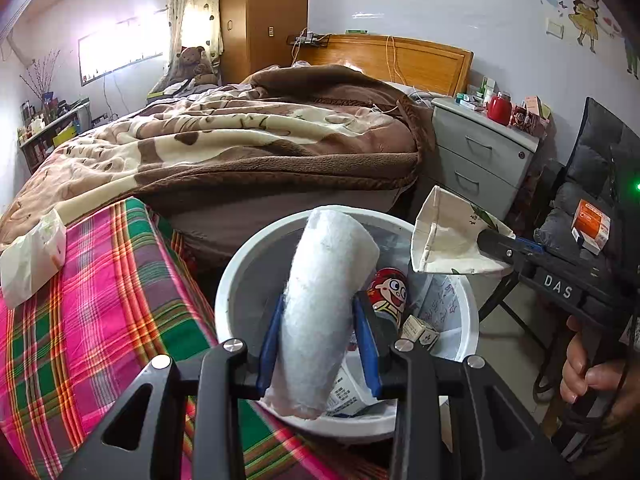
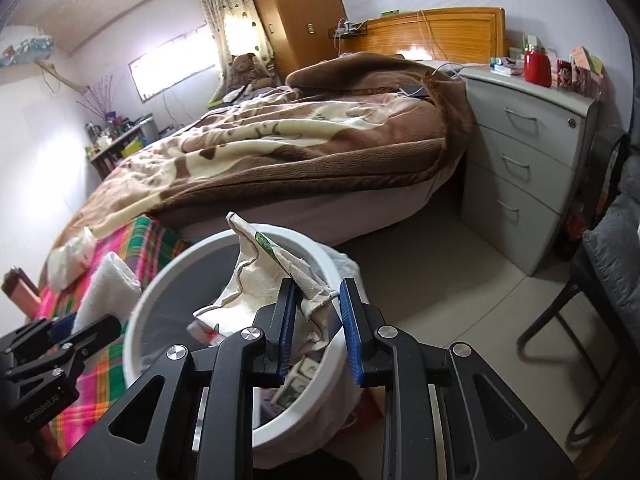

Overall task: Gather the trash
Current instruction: 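Open the left tool to drop the tissue while the right tool releases the paper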

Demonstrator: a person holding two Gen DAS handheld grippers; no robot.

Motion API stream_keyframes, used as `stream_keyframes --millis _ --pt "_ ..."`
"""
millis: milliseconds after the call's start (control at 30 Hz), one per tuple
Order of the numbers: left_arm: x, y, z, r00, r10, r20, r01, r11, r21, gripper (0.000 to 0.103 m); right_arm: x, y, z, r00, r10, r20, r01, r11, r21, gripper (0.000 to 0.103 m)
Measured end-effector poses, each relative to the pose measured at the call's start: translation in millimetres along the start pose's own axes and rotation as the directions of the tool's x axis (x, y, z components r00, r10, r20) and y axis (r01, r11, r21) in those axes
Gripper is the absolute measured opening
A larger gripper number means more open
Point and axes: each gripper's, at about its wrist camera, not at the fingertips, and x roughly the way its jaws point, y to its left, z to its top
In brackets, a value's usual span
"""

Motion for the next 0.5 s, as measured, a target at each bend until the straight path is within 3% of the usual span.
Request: stream_keyframes --millis 167,400,500 --pt "8 -4 1 1.000 -0.001 -0.005 0.001 1.000 -0.002 0.037 5 0 0 1.000 -0.014 -0.020 0.014 1.000 -0.009 0.024" --pt "9 -6 2 1.000 -0.015 -0.001 0.015 1.000 -0.007 0.062 14 5 1 0.998 -0.024 -0.060 0.021 0.999 -0.047 0.026" --pt "7 -5 2 1.000 -0.017 0.001 0.017 1.000 -0.014 0.065 13 7 0 0.998 -0.019 -0.066 0.015 0.998 -0.055 0.040"
